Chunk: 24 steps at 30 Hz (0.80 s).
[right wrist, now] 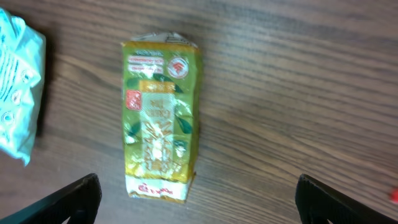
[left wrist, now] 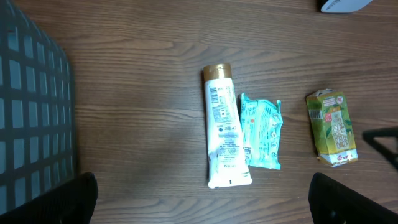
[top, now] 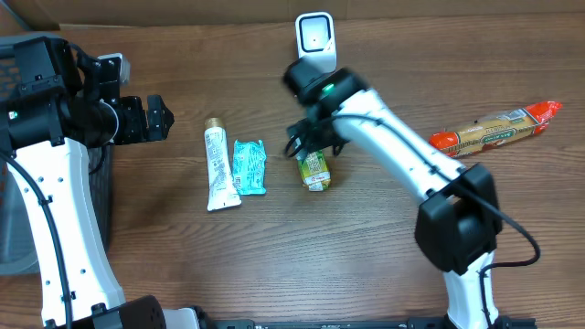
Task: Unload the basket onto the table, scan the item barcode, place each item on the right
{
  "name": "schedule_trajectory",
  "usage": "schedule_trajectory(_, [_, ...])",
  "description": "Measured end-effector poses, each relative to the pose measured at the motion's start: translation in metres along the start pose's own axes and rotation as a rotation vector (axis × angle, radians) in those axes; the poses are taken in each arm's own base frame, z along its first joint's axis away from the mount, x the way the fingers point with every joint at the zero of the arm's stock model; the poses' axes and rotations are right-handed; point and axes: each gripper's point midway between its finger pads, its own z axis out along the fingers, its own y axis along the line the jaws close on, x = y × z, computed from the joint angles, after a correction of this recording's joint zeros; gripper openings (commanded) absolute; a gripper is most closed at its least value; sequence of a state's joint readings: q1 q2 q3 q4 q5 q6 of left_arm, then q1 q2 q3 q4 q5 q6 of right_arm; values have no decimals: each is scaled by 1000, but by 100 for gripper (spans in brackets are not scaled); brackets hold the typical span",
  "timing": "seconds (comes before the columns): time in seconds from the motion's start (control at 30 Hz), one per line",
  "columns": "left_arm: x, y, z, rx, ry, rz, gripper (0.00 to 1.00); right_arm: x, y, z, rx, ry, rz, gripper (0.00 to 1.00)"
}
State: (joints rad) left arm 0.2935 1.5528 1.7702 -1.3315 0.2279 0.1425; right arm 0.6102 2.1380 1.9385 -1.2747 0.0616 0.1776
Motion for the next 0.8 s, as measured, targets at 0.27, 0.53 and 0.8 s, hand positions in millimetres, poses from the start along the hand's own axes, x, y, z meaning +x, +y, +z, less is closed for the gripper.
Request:
schedule_trajectory(0.27, [0,0,0,0,0,0,100,29,5,36,-136,124,-35,100])
schedule_trajectory(0.53, [0,0,0,0,0,0,100,45,39,63,-134,114,-141,96])
schedule_trajectory(0.8, [0,0,0,0,0,0,100,51,32,73,-81,116,-154,43])
